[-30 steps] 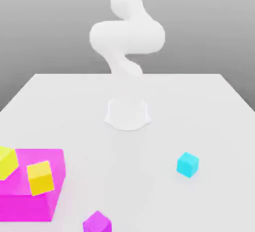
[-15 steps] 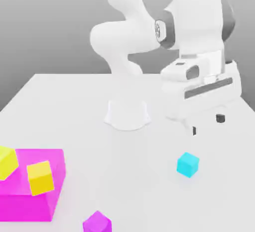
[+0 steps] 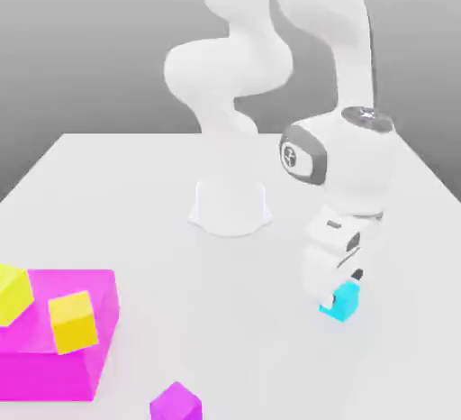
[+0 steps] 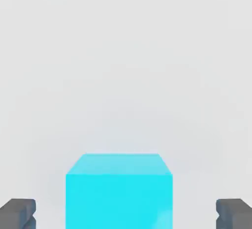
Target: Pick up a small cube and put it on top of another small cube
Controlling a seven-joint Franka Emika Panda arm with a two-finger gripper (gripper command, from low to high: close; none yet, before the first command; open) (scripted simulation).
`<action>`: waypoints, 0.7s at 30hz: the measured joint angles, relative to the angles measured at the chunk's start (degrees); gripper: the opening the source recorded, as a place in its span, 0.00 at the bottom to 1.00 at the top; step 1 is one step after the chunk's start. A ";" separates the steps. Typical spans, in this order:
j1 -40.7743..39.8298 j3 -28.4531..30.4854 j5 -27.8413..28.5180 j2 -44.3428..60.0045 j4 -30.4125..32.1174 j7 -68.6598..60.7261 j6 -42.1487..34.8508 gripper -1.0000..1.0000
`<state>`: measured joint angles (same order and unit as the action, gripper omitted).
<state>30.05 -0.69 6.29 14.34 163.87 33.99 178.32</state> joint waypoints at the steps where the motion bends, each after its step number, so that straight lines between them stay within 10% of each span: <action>1: 0.37 0.34 0.04 1.02 -0.14 0.12 0.83 0.00; 21: -4.56 2.19 -6.06 -15.80 -1.15 -9.11 -17.00 0.00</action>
<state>25.49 1.51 0.24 -1.46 162.73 24.88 161.32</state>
